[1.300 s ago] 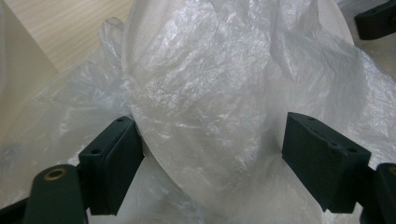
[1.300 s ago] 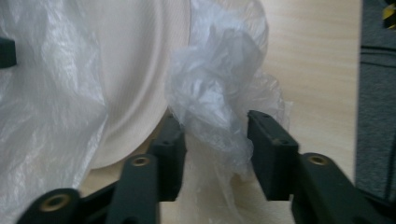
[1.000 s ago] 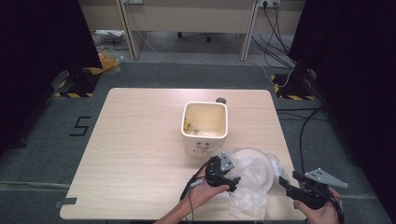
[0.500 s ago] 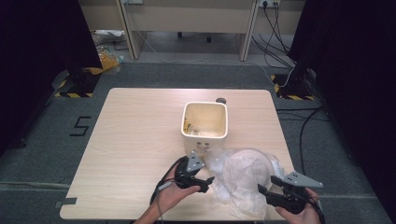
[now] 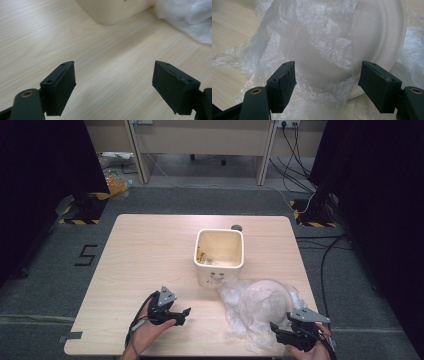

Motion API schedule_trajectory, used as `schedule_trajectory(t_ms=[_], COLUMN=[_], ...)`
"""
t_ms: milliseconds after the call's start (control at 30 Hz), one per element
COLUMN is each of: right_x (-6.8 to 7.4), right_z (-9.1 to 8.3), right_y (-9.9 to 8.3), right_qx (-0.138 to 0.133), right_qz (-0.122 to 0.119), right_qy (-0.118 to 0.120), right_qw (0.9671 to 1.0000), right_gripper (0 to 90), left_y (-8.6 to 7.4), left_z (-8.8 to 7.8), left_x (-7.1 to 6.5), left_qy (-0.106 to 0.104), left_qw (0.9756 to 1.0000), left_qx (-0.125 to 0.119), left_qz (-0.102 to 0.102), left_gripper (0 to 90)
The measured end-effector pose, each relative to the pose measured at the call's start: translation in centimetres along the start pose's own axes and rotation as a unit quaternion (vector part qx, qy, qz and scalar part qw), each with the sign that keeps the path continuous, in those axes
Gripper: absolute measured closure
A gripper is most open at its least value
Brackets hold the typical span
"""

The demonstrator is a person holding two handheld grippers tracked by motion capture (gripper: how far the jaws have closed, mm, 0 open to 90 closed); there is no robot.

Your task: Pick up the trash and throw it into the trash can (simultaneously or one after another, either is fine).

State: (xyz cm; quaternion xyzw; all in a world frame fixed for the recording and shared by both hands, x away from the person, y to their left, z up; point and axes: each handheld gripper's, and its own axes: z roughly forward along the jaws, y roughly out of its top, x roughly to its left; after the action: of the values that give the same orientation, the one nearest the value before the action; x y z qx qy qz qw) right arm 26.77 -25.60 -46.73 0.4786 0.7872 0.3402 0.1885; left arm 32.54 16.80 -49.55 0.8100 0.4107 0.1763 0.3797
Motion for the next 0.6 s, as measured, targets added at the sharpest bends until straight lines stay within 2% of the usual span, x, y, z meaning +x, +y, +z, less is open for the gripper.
schedule_trajectory(t_ms=[167,267,400,500,533,567,600], right_x=[0.2,0.3,0.4,0.3,0.1,0.1,0.0], right_z=[0.2,0.5,0.7,0.7,0.6,0.6,0.6], right_y=[-0.2,-0.4,-0.5,-0.6,-0.7,-0.7,-0.8], right_qx=[0.005,0.01,0.015,0.016,0.017,0.017,0.018], right_qz=[-0.001,0.0,-0.012,-0.019,-0.017,-0.017,-0.02], right_qy=[-0.004,-0.008,-0.01,-0.018,-0.018,-0.018,-0.018], right_qw=[1.0,0.9999,0.9998,0.9995,0.9995,0.9995,0.9995], right_gripper=[27.7,31.4,42.3,52.1,58.5,58.5,62.2], left_y=[-1.6,-2.1,-2.8,-3.2,-3.3,-3.5,-3.6], left_z=[-0.5,-0.7,-0.7,-0.6,-0.5,-0.4,-0.4], left_x=[1.7,2.2,2.7,2.8,2.8,2.9,2.9], left_qy=[0.021,0.032,0.037,0.042,0.044,0.045,0.043], left_qw=[0.9995,0.9993,0.9989,0.9986,0.9986,0.9985,0.9985], left_qx=[0.004,0.006,0.008,0.013,0.015,0.018,0.017], left_qz=[-0.022,-0.019,-0.029,-0.029,-0.028,-0.025,-0.029], left_gripper=[18.4,18.5,18.5,18.5,18.5,18.5,18.1])
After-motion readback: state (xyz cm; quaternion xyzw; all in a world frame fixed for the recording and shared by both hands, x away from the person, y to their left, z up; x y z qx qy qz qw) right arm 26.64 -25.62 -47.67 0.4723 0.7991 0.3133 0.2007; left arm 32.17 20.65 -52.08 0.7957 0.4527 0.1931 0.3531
